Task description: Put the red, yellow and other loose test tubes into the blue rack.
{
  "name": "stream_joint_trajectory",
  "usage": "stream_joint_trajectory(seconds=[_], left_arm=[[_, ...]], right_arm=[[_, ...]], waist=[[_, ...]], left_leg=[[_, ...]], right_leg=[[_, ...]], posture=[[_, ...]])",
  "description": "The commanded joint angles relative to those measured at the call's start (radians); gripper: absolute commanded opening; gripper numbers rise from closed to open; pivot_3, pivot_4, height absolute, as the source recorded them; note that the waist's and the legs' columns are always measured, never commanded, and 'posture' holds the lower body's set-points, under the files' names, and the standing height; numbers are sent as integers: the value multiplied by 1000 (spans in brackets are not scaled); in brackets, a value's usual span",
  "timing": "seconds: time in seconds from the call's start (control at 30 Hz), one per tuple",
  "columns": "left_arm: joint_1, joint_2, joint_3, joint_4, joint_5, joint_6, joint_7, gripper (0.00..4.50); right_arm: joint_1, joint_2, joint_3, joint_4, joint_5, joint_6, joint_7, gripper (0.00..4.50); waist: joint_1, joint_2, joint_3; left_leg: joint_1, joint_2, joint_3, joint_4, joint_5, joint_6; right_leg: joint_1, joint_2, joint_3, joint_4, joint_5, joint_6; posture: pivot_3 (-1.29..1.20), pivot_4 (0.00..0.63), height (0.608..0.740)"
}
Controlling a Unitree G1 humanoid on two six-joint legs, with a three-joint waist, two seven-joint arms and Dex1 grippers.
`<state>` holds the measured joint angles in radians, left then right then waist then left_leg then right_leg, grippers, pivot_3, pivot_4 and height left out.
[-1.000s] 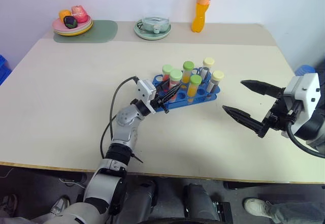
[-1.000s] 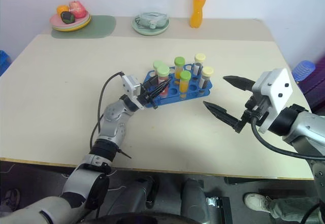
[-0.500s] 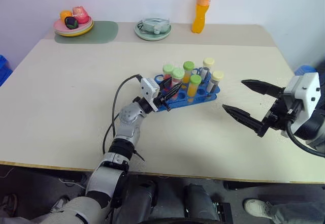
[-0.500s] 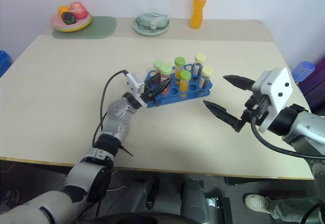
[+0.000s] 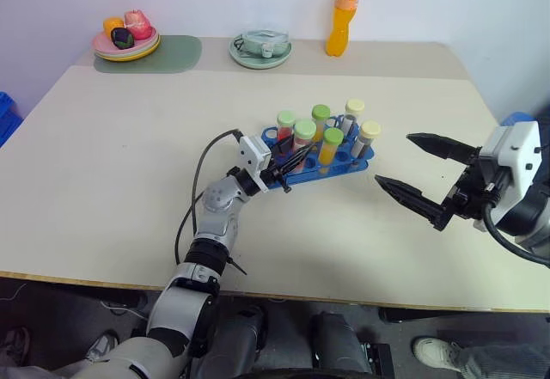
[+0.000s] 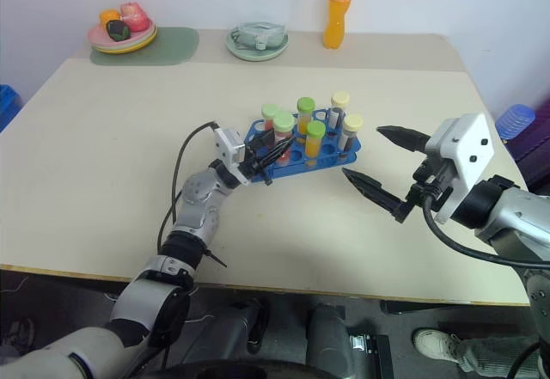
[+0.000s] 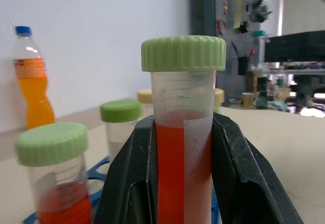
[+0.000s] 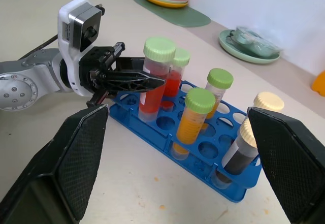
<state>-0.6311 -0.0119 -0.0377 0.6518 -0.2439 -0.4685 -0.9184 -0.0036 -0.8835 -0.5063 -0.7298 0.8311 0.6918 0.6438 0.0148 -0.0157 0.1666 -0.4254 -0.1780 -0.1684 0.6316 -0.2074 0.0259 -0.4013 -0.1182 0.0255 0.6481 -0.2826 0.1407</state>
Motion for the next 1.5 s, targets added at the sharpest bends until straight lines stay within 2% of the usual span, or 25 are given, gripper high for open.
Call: stream_joint_trajectory(seconds=[0.03, 0.63, 1.2, 1.5], left_arm=[[29, 0, -36, -12, 12, 37, -18, 871], [7, 37, -22, 0, 39, 47, 91, 871], [13, 55, -20, -4, 36, 65, 100, 871], [14, 70, -13, 13, 37, 62, 96, 871]], right_arm=[[-3, -6, -8, -34, 11, -9, -6, 4500], [11, 5, 1, -23, -4, -35, 6, 4500], [-19, 2, 33, -18, 0, -32, -12, 4500], [36, 6, -2, -34, 19, -24, -9, 4500]], waist=[[0, 0, 0], [-2, 0, 0], [-2, 0, 0], [-2, 1, -1]], left_leg=[[0, 0, 0, 0, 0, 0], [0, 0, 0, 0, 0, 0], [0, 0, 0, 0, 0, 0], [0, 0, 0, 0, 0, 0]], right_leg=[[0, 0, 0, 0, 0, 0], [0, 0, 0, 0, 0, 0], [0, 0, 0, 0, 0, 0], [0, 0, 0, 0, 0, 0]], posture=[[0, 150, 740], [0, 150, 740], [0, 150, 740], [0, 150, 740]])
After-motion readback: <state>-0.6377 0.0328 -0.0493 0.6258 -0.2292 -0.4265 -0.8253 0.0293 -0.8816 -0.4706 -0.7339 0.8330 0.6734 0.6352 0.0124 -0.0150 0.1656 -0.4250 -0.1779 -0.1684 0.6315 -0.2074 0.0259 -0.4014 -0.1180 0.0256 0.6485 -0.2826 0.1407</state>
